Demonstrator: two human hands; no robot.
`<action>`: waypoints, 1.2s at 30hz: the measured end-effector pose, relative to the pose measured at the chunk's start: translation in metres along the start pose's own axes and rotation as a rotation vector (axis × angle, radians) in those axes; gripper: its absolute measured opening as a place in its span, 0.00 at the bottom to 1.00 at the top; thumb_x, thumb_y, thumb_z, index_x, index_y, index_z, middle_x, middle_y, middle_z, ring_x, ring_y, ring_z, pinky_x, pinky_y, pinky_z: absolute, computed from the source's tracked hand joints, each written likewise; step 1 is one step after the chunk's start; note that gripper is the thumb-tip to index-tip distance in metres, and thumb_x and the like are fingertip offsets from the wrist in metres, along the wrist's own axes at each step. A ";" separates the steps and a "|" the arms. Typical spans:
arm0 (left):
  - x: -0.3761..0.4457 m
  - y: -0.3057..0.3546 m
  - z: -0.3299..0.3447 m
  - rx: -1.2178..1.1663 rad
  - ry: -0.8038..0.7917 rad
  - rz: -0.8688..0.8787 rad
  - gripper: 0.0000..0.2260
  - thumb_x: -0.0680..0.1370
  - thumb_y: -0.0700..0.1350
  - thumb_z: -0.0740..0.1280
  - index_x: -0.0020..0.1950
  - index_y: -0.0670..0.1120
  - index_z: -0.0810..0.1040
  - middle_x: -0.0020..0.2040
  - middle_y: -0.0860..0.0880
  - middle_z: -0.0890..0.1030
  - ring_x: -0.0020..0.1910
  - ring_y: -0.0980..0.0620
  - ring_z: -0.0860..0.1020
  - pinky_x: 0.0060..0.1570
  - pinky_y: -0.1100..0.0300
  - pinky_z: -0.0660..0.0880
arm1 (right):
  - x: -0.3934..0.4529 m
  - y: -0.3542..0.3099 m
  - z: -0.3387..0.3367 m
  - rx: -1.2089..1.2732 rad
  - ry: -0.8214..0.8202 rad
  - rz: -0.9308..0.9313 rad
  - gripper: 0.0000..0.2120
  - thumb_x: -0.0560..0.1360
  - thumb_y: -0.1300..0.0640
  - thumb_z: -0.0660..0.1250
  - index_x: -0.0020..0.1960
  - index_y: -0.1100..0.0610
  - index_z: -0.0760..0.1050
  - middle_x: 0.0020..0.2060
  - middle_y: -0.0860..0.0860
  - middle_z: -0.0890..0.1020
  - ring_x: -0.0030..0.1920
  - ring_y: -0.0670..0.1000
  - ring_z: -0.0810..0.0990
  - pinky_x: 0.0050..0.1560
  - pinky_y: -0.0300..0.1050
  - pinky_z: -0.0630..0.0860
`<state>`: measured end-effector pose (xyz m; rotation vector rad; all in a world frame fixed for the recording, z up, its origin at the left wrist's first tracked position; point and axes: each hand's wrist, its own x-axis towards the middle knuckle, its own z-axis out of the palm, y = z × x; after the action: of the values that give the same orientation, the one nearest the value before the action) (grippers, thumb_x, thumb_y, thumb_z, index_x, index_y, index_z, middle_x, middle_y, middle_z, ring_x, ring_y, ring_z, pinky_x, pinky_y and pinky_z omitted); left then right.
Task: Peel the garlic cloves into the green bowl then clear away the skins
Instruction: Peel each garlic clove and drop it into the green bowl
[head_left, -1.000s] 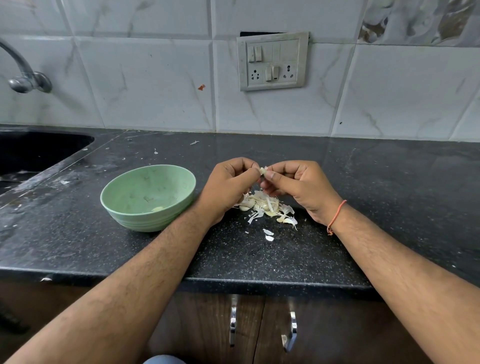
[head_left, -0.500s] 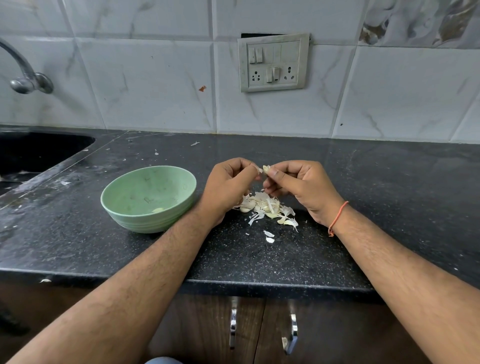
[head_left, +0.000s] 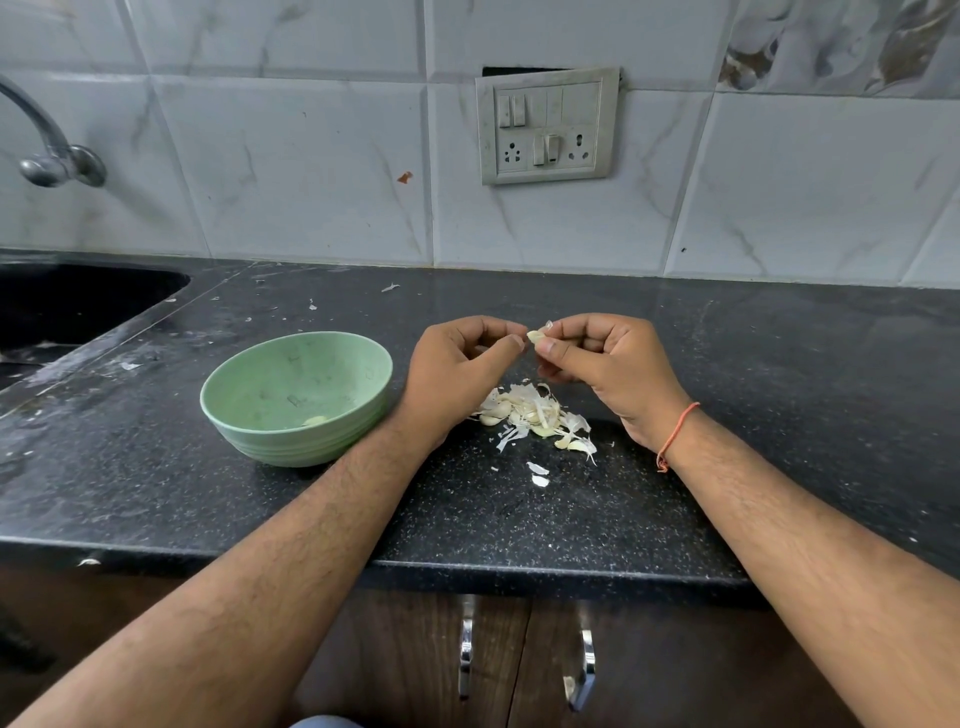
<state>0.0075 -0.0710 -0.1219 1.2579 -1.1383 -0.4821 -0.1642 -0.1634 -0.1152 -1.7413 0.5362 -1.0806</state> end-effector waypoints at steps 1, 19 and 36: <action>0.000 -0.001 0.000 -0.005 -0.007 0.011 0.06 0.76 0.51 0.74 0.50 0.54 0.90 0.42 0.36 0.85 0.37 0.48 0.74 0.37 0.53 0.73 | 0.000 0.000 0.000 0.004 -0.003 0.002 0.06 0.76 0.65 0.77 0.53 0.61 0.86 0.42 0.61 0.88 0.41 0.56 0.88 0.47 0.47 0.86; 0.003 -0.009 0.000 0.031 -0.106 0.088 0.05 0.81 0.49 0.71 0.49 0.49 0.84 0.34 0.53 0.77 0.32 0.56 0.69 0.33 0.63 0.68 | -0.003 -0.001 0.001 -0.009 -0.071 0.023 0.07 0.79 0.63 0.75 0.56 0.65 0.85 0.41 0.58 0.88 0.41 0.54 0.88 0.43 0.42 0.83; 0.003 -0.007 0.000 0.104 -0.103 0.063 0.06 0.80 0.49 0.69 0.44 0.50 0.80 0.34 0.56 0.74 0.34 0.57 0.69 0.35 0.61 0.69 | -0.005 -0.001 0.006 -0.008 -0.111 0.057 0.06 0.80 0.60 0.74 0.55 0.62 0.85 0.42 0.60 0.88 0.42 0.56 0.88 0.47 0.48 0.86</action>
<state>0.0108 -0.0757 -0.1275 1.2945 -1.3003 -0.4495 -0.1617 -0.1568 -0.1171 -1.7707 0.5181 -0.9368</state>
